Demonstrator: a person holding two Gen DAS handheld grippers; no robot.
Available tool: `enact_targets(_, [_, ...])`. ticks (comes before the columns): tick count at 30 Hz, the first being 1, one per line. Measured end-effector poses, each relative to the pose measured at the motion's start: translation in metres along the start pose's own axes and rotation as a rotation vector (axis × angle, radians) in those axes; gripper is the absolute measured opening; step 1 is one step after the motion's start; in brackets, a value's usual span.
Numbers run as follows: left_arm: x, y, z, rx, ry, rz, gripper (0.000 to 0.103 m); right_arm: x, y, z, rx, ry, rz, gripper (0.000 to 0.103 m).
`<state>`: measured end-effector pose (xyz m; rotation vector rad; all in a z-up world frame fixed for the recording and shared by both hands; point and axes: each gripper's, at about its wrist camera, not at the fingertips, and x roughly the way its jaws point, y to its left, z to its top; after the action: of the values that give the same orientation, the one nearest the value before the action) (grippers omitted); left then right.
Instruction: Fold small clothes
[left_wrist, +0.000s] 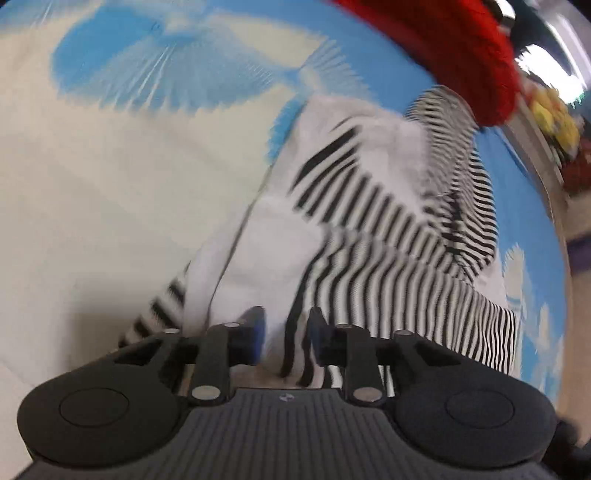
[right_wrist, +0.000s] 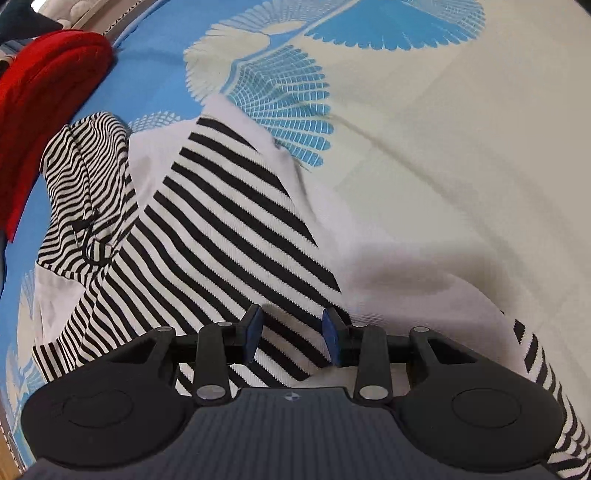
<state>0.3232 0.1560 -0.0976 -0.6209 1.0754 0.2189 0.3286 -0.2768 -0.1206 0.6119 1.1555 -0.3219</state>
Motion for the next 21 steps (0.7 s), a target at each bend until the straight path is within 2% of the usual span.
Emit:
enact_targets(3, [-0.009,-0.010,-0.001,0.070,-0.068,0.015,0.041,-0.011,0.013,0.003,-0.079,-0.066,0.035,0.039])
enact_targets(5, [0.001,-0.007,-0.002,0.049,-0.030,0.039,0.043,-0.010,0.016,0.005,-0.115,-0.062,0.043,0.043])
enact_targets(7, [0.016,0.008,0.000,-0.033,0.040,0.048,0.042,-0.005,0.016,0.005,-0.136,-0.022,0.039,0.044])
enact_targets(10, [0.011,0.005,0.005,-0.022,0.022,0.038,0.043,-0.012,0.026,0.002,-0.228,-0.049,0.038,0.044])
enact_targets(15, [-0.008,-0.015,0.008,0.093,-0.107,0.061,0.043,-0.044,0.045,0.001,-0.415,-0.201,0.041,0.048])
enact_targets(21, [-0.021,-0.040,0.007,0.222,-0.234,0.008,0.043,-0.058,0.036,0.006,-0.470,-0.270,0.018,0.048])
